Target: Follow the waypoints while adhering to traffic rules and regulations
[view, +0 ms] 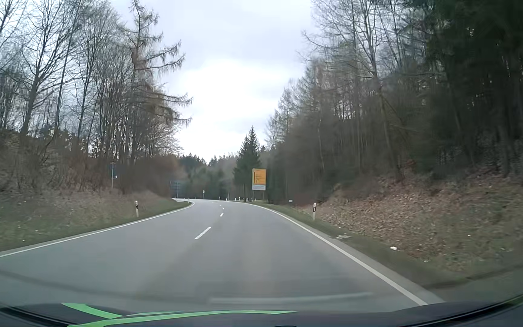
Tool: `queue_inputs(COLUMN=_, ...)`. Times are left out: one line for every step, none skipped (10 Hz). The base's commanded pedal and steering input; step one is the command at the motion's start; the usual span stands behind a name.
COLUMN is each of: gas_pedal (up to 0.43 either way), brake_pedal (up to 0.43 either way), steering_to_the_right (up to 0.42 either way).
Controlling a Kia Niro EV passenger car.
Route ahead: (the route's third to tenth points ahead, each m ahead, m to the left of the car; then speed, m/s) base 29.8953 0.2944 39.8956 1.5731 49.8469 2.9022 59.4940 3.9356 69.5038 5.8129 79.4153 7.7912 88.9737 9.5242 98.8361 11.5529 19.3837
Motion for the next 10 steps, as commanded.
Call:
queue_inputs(gas_pedal=0.118, brake_pedal=0.0, steering_to_the_right=-0.012)
queue_inputs(gas_pedal=0.118, brake_pedal=0.0, steering_to_the_right=-0.012)
queue_inputs(gas_pedal=0.118, brake_pedal=0.0, steering_to_the_right=-0.012)
queue_inputs(gas_pedal=0.118, brake_pedal=0.0, steering_to_the_right=-0.012)
queue_inputs(gas_pedal=0.118, brake_pedal=0.0, steering_to_the_right=-0.012)
queue_inputs(gas_pedal=0.118, brake_pedal=0.0, steering_to_the_right=-0.012)
queue_inputs(gas_pedal=0.118, brake_pedal=0.0, steering_to_the_right=-0.012)
queue_inputs(gas_pedal=0.118, brake_pedal=0.0, steering_to_the_right=-0.012)
queue_inputs(gas_pedal=0.118, brake_pedal=0.0, steering_to_the_right=-0.012)
queue_inputs(gas_pedal=0.118, brake_pedal=0.0, steering_to_the_right=-0.012)
